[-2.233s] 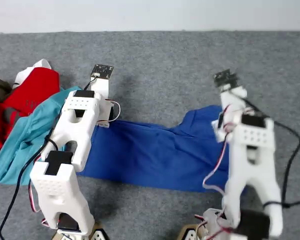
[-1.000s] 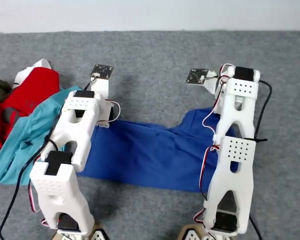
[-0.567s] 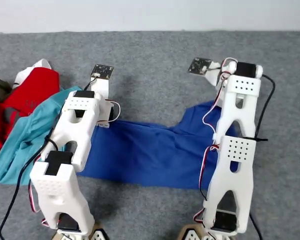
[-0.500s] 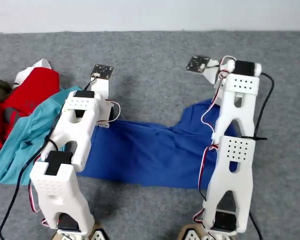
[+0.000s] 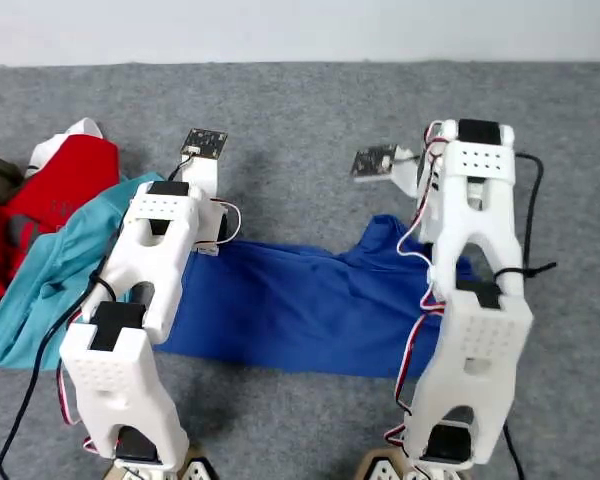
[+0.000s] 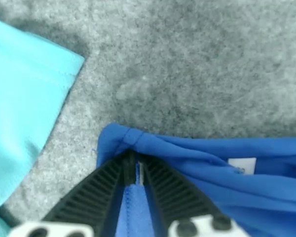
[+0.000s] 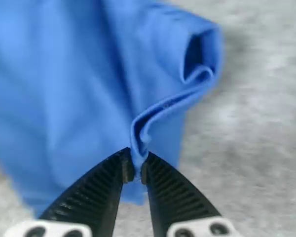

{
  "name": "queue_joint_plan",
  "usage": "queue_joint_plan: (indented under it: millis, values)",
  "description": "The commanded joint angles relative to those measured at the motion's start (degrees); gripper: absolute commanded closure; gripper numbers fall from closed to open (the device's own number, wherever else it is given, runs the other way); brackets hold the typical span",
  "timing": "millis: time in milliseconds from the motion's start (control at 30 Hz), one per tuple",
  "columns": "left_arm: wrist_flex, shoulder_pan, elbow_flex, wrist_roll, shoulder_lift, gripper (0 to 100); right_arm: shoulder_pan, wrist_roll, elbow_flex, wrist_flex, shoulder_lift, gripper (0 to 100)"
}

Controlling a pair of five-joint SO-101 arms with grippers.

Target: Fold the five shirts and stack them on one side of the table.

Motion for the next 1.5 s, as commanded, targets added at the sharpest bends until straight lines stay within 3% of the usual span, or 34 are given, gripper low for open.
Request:
queue_joint_plan:
  millis: [0, 333, 600, 800, 967, 1133, 1267, 1467]
  values:
    - [-0.35, 0.35, 0.04, 0.09, -0.26, 98, 1.1, 5.45, 11.16, 1.01, -9.27, 98.7]
    - [-0.35, 0.35, 0.04, 0.09, -0.26, 98, 1.01, 9.58, 43.08, -17.01, -19.38, 98.8]
    - [-0.35, 0.35, 0.04, 0.09, -0.26, 98, 1.19, 9.05, 56.09, -27.38, -24.48, 96.9]
    - [-0.35, 0.35, 0.04, 0.09, -0.26, 98, 1.19, -4.66, 57.58, -30.02, -29.58, 80.1]
    - [-0.26, -0.09, -0.31, 0.26, -0.35, 98, 0.57, -6.59, 57.76, -22.11, -39.16, 79.1]
    - [1.14, -0.18, -0.84, 0.35, -0.97, 98, 0.04, -14.51, 57.85, -14.73, -48.84, 79.1]
    - [9.14, -0.53, -7.25, 0.35, -0.97, 98, 0.13, -18.55, 57.93, -14.81, -52.79, 79.3]
    - [24.0, -8.44, -16.22, 0.44, 2.29, 97, 0.04, -26.02, 57.93, -18.07, -51.65, 79.3]
